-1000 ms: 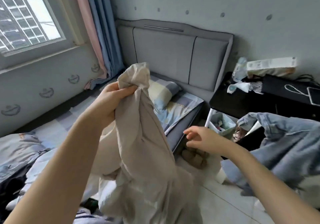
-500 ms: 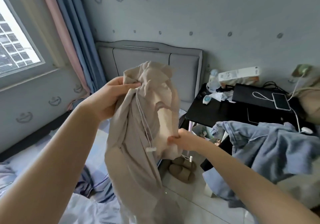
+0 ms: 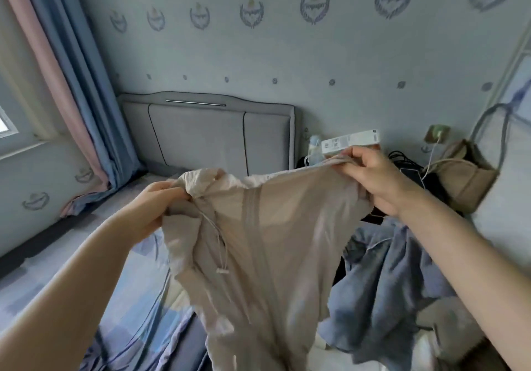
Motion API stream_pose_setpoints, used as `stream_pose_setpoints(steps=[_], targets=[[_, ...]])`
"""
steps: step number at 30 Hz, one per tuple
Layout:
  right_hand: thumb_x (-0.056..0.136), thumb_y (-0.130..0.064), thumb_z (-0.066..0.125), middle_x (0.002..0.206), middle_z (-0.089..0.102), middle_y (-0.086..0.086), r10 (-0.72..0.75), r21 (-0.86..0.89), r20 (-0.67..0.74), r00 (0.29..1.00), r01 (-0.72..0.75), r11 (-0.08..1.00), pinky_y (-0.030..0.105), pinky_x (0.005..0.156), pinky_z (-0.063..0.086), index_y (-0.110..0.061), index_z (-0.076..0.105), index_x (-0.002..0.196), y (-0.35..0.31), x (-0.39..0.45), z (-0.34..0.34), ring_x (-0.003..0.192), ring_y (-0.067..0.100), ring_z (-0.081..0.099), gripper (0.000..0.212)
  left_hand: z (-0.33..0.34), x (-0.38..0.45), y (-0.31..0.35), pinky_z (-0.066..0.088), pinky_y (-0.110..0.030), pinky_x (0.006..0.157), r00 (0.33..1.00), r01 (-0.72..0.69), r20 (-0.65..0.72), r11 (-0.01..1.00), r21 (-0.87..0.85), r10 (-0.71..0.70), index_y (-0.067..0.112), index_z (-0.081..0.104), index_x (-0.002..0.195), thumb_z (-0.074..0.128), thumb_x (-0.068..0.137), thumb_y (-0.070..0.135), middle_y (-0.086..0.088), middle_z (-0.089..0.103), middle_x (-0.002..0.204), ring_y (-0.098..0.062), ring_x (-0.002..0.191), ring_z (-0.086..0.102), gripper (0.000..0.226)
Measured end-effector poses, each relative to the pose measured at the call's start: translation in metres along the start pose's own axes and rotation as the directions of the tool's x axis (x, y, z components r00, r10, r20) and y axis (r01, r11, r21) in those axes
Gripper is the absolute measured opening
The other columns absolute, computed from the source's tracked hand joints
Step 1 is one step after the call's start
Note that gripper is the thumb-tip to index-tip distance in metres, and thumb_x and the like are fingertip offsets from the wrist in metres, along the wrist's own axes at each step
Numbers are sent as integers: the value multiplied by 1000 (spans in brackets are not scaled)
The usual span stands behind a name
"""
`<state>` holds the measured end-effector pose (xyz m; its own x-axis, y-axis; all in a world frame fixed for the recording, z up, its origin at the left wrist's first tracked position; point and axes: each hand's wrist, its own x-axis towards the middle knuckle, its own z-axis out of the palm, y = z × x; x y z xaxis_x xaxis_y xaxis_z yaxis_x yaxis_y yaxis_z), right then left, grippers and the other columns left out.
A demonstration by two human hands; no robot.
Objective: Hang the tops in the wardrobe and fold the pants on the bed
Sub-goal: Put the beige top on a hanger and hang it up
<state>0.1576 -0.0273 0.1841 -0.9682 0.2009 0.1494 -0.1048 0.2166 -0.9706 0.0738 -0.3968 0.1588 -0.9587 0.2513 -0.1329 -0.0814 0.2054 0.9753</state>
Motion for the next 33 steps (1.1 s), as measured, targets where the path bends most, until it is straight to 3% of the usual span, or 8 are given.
stream_pose_setpoints(steps=[10, 13, 18, 22, 25, 29, 31, 33], targets=[[93, -11, 57, 60, 64, -13, -101, 45, -162, 982, 109, 993, 13, 47, 42, -22, 65, 78, -24, -12, -26, 56, -1, 59, 20, 73, 31, 6, 55, -37, 68, 990, -128, 92, 956, 263, 107, 11, 72, 100, 56, 92, 9, -20, 73, 82, -34, 73, 69, 18], [88, -17, 62, 72, 67, -10, -114, -92, -135, 984, 102, 991, 18, 56, 47, -33, 63, 88, -22, -14, -26, 65, 4, 62, 16, 103, 26, 21, 50, -32, 63, 966, -247, 141, 941, 230, 219, 2, 66, 95, 60, 91, 4, -21, 67, 75, -31, 73, 63, 8], [86, -29, 67, 99, 71, -5, -11, -430, 220, 975, 107, 897, 23, 81, 52, -32, 61, 105, -13, -12, 1, 93, 5, 66, 20, 171, 17, 80, 54, -35, 81, 837, -524, 208, 851, 41, 506, 15, 72, 87, 65, 85, -4, -6, 71, 84, -18, 79, 66, 21], [93, -12, 58, 90, 72, 1, -170, -491, 41, 985, 168, 855, 30, 83, 52, -15, 70, 87, -18, 0, -9, 91, 17, 66, 14, 192, 35, 95, 52, -28, 95, 750, -639, 239, 769, 21, 617, 30, 72, 104, 69, 78, 23, 8, 73, 106, -8, 104, 66, 27], [93, -8, 57, 76, 71, -16, -179, -225, -197, 964, 133, 965, 15, 69, 51, -31, 69, 80, -31, 2, -39, 79, 2, 67, 28, 184, 65, 46, 36, -34, 113, 807, -519, 333, 855, 4, 489, 39, 52, 129, 77, 80, 29, 14, 56, 135, -5, 130, 47, 56], [93, -9, 56, 86, 73, 6, -89, 146, -346, 934, 148, 978, 34, 73, 58, -17, 71, 82, -53, 10, -72, 85, 20, 71, 21, 196, 105, -63, 33, -15, 106, 793, -323, 609, 860, 395, 18, 31, 5, 155, 87, 71, 21, 11, 22, 152, 0, 126, 39, 117], [93, -21, 58, 83, 74, 2, -74, 277, -341, 937, 175, 945, 27, 66, 57, -20, 73, 80, -63, 10, -91, 80, 15, 72, 20, 217, 122, -110, 29, -34, 114, 787, -279, 601, 787, 551, -141, 30, 8, 156, 84, 74, 32, 10, 27, 152, -12, 135, 36, 112], [89, -33, 61, 87, 74, 1, -51, 321, -361, 931, 176, 931, 26, 66, 56, -21, 72, 86, -69, 6, -115, 84, 14, 71, 16, 238, 143, -140, 34, -46, 112, 822, -236, 549, 785, 573, -153, 20, 41, 144, 72, 86, 31, -2, 47, 147, -26, 134, 44, 67]])
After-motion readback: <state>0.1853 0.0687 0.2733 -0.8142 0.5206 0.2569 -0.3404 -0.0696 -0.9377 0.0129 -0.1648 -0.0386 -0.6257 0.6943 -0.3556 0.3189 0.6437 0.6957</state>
